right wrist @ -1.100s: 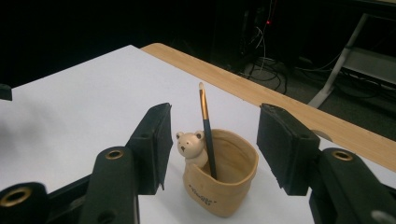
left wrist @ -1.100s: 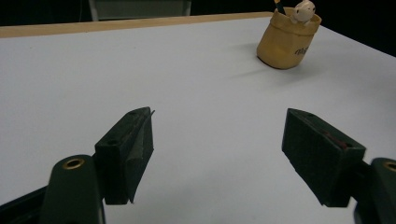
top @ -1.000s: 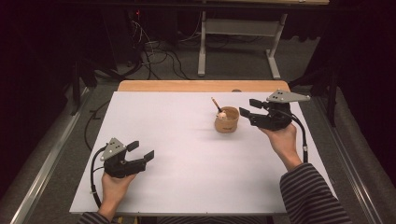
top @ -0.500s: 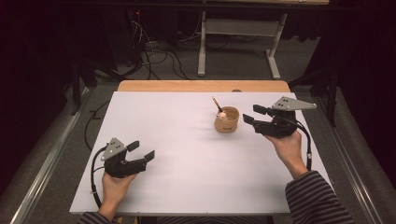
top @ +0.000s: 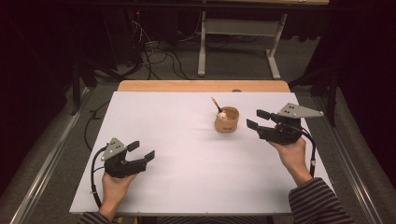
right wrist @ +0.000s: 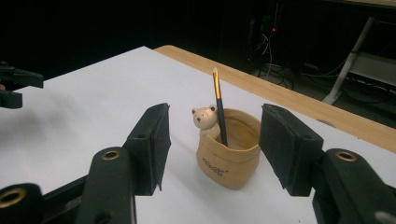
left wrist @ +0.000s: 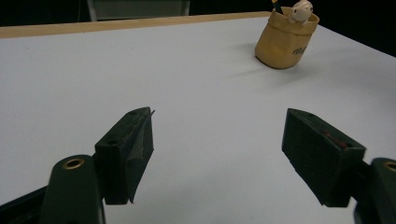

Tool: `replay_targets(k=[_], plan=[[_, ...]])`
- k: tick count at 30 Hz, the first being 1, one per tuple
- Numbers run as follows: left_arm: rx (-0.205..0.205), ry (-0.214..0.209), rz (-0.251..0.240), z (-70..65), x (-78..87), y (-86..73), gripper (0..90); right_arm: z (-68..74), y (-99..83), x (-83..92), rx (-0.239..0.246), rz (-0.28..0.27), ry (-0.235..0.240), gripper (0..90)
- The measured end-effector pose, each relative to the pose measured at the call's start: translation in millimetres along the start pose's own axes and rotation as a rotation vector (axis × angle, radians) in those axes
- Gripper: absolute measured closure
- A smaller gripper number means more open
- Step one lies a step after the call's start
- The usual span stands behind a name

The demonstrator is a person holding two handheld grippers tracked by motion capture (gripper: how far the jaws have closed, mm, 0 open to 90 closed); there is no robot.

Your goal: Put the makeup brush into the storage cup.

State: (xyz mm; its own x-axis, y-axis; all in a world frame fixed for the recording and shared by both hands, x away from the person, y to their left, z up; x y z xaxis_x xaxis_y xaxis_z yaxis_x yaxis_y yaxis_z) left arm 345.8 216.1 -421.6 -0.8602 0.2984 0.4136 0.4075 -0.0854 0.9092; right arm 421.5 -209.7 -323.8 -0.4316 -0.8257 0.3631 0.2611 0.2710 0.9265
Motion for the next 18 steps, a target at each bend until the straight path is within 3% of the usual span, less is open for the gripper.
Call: replay_targets(k=[18], plan=[[0.000,-0.001,0.000,-0.1,-0.1,0.1,25.4,8.6,-11.3,13.8,-0.001,-0.039,0.012,44.9]])
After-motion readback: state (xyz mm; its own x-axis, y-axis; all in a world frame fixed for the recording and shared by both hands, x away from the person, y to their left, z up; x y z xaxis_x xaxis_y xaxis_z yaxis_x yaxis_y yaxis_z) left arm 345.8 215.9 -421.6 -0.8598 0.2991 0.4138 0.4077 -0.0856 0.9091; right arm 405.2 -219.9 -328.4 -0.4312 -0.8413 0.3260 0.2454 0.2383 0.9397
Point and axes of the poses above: each handheld gripper's, and its own axes: x roughly backward along the jaws, y roughly out of its top, z roughly to its left, the point moved 4 cm from there along -x, roughly forward along the jaws, and after that the axes turned 15 degrees about y, right-handed, at the moved point
